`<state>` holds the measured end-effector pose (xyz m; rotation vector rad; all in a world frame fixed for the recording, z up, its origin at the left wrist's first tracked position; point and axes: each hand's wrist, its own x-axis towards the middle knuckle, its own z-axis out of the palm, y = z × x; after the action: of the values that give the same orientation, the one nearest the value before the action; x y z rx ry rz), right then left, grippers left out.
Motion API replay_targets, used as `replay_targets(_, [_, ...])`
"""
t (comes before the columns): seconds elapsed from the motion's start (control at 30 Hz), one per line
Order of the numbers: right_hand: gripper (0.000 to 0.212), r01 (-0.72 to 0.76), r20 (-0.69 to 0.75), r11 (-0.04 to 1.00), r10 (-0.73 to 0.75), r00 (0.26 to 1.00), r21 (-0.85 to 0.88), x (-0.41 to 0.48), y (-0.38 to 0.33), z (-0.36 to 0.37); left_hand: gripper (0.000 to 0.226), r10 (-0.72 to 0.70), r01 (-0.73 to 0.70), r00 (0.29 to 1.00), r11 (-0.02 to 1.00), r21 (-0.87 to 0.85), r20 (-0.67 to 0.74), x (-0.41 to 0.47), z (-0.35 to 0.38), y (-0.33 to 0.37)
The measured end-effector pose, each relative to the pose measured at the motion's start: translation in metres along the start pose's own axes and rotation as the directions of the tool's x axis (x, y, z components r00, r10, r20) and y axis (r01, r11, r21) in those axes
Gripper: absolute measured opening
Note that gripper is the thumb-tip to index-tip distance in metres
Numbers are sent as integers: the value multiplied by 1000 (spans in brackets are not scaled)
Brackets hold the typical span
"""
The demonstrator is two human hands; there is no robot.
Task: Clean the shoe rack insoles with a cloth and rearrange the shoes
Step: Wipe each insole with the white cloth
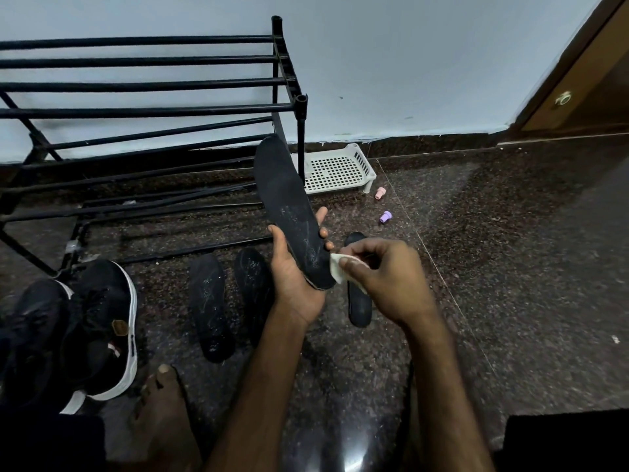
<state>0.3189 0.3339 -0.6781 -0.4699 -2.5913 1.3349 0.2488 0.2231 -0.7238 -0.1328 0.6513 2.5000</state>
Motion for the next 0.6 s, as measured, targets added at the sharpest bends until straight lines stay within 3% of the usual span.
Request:
replay_targets(0.07, [5,34,151,999,-29,988,-30,-1,-5,8,81,-17,17,1000,1000,6,20,0,-1,-2])
replay_targets(0.17, [10,-66,463,996,28,886,65,-10,-7,1,80,-16,16,999,1000,-17,31,0,-2,-2])
replay_targets(0.2, [11,-87,484,993,39,874,78,-12,-6,-4,79,-9,11,999,999,-32,39,0,-3,-2])
replay_targets(0.23, [11,-86,430,994,50,902,65,-13,-4,-9,79,-4,6,999,999,-38,49,0,-3,-1])
replay_targets(0.3, [4,-31,172,999,34,985,-25,-9,1,-17,79,6,-5,998,1000,-13,55,1,-5,0])
replay_targets(0.37, [4,33,-50,992,-39,998,-119,-2,0,-19,77,8,-8,999,1000,1,51,1,-5,-2])
replay_targets(0.4, [5,52,-84,988,-65,994,-148,1,-1,-16,76,6,-6,999,1000,2,41,2,-5,-3])
replay_targets(0.6, [7,23,158,974,14,987,-227,-7,-3,20,81,-9,9,1000,1000,20,0,5,-4,-5])
